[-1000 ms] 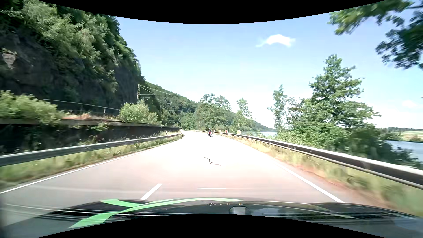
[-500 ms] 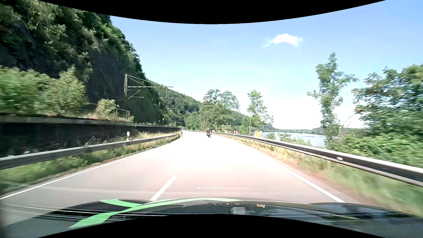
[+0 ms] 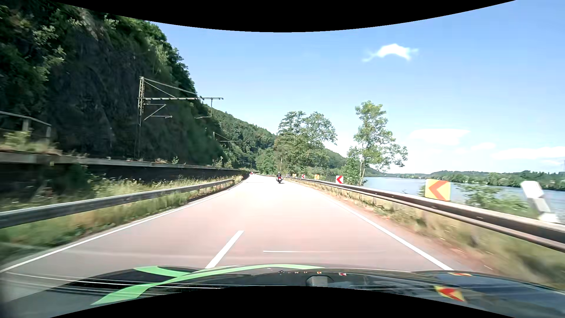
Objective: Follow the waypoints while adhering to traffic rules and regulations
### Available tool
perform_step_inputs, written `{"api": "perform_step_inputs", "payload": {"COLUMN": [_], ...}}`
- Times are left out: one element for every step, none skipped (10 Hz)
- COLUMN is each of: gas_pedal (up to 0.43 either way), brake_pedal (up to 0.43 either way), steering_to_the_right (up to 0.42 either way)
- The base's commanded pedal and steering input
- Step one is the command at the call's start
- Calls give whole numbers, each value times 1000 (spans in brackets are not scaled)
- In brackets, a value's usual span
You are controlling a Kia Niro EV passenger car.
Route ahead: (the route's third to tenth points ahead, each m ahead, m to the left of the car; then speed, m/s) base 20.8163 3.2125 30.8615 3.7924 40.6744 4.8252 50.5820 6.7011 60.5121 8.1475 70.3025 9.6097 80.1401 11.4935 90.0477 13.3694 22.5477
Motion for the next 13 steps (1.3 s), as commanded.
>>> {"api": "perform_step_inputs", "payload": {"gas_pedal": [260,260,260,268,268,280,280,280,260,220,209,209,189], "brake_pedal": [0,0,0,0,0,0,0,0,0,0,0,0,0], "steering_to_the_right": [-25,-25,-25,-24,-22,-22,-22,-21,-20,-19,-19,-18,-15]}}
